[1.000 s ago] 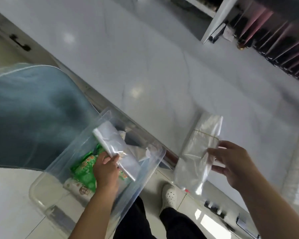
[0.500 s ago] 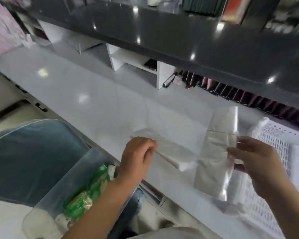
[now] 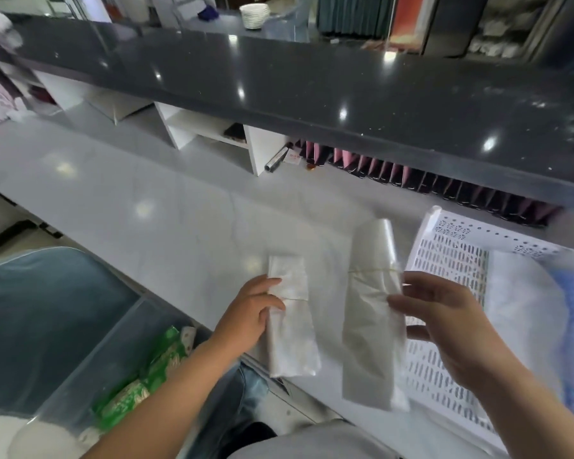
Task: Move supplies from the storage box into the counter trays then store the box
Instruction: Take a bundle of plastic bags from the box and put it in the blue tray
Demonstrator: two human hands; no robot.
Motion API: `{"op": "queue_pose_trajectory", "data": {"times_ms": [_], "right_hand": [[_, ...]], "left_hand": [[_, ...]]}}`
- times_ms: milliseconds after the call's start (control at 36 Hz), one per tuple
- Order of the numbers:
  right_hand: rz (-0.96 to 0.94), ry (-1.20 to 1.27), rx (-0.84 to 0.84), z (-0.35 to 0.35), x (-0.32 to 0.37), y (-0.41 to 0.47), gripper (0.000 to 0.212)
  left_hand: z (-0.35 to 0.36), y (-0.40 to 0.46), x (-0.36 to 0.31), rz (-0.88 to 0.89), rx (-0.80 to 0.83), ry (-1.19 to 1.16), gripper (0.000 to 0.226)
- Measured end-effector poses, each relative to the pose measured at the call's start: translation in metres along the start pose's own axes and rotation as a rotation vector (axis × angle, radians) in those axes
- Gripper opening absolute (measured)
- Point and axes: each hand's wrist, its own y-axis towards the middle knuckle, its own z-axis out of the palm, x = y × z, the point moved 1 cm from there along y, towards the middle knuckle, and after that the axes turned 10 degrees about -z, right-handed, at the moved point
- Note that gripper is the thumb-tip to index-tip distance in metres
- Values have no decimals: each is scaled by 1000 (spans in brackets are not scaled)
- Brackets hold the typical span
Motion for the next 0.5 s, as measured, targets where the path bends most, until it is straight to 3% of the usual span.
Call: {"op": "queue_pose_trajectory", "data": {"times_ms": [111, 278, 389, 500], "right_hand": [[58, -8, 110, 24, -11, 7, 22], [117, -70, 201, 73, -29, 42, 22], [252, -15, 229, 98, -49, 65, 21], [366, -144, 158, 109, -87, 75, 31]], "left_hand": [[-18, -20, -3, -196, 17, -184, 45], [-30, -51, -15, -588, -32, -703, 42], [-32, -58, -20, -681, 39, -863, 35], [-33, -49, -28, -764, 147, -953, 45]]}}
